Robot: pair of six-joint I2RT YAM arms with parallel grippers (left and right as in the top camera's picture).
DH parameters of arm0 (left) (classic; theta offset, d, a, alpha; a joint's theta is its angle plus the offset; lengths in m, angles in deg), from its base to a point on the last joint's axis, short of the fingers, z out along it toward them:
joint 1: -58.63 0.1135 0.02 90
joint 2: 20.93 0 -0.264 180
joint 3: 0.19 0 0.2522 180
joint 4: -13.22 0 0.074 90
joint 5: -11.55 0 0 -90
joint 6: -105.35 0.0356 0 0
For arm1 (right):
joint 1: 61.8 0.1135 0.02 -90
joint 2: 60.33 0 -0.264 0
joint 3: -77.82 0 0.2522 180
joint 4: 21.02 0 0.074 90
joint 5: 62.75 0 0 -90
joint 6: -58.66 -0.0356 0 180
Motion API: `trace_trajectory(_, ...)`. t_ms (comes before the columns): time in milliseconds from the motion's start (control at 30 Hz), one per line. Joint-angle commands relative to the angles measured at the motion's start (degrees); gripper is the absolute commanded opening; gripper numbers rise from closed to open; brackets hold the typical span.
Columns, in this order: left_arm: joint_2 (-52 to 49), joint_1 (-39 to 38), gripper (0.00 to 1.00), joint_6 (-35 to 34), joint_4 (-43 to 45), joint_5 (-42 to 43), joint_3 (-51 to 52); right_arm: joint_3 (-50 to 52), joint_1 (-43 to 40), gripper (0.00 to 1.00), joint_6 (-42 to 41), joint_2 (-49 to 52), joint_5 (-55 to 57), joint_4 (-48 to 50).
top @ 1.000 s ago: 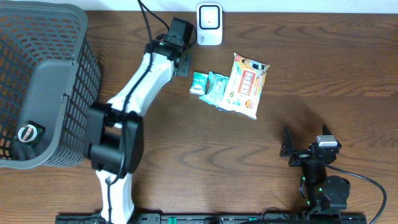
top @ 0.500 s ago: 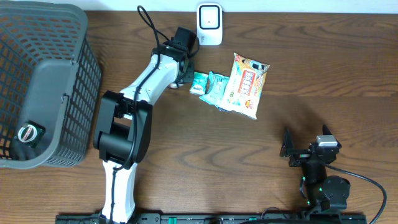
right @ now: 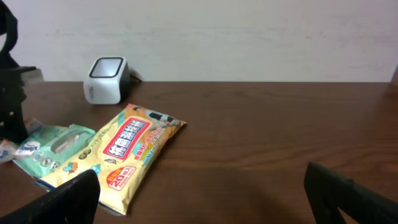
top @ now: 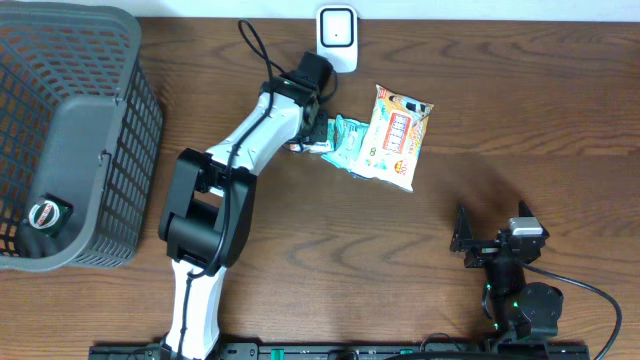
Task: Scan the item barcode
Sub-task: 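Hold the orange box under the scanner, then set it on the table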
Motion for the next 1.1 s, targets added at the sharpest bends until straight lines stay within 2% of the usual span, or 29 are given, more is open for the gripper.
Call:
trace_trajectory(0, -0.7, -2.2, 0.08, -1.0, 0.3, 0.9, 0.9, 0.1, -0.2, 0.99, 0.4, -0.3, 0.1, -0.1)
trace_trajectory(167, -0.7, -5.8, 0.08, -5.9, 1.2, 0.9, 0.9, 0.1, -0.2, 0.99, 0.4, -0.3, 0.1, -0.1)
trace_trajectory(300, -0.7, -8.5, 0.08, -5.4, 3.1, 0.7, 0.9, 0.1, -0.2, 0.99, 0.5, -0.3, 0.1, -0.1)
trace_trajectory(533, -0.7, -7.0, 0.08, -5.4, 1.5, -11.7, 0.9, 0.1, -0.2, 0.99, 0.4, -0.3, 0.1, -0.1)
trace_trajectory(733, -0.7, -3.6, 0.09, -5.1, -0.3, -10.9, 0.7, 0.1, -0.2, 0.99, 0.5, -0.3, 0.1, -0.1)
trace_trajectory(767, -0.5, -3.5, 0.11, -5.1, -0.4, -10.3, 0.6, 0.1, -0.2, 0.99, 0.5, -0.3, 0.1, -0.1)
trace_trajectory(1067, 2.0, -3.4, 0.13, -5.0, -0.2, -1.9, -0.8, 0.1, -0.2, 0.99, 0.5, -0.3, 0.1, -0.1)
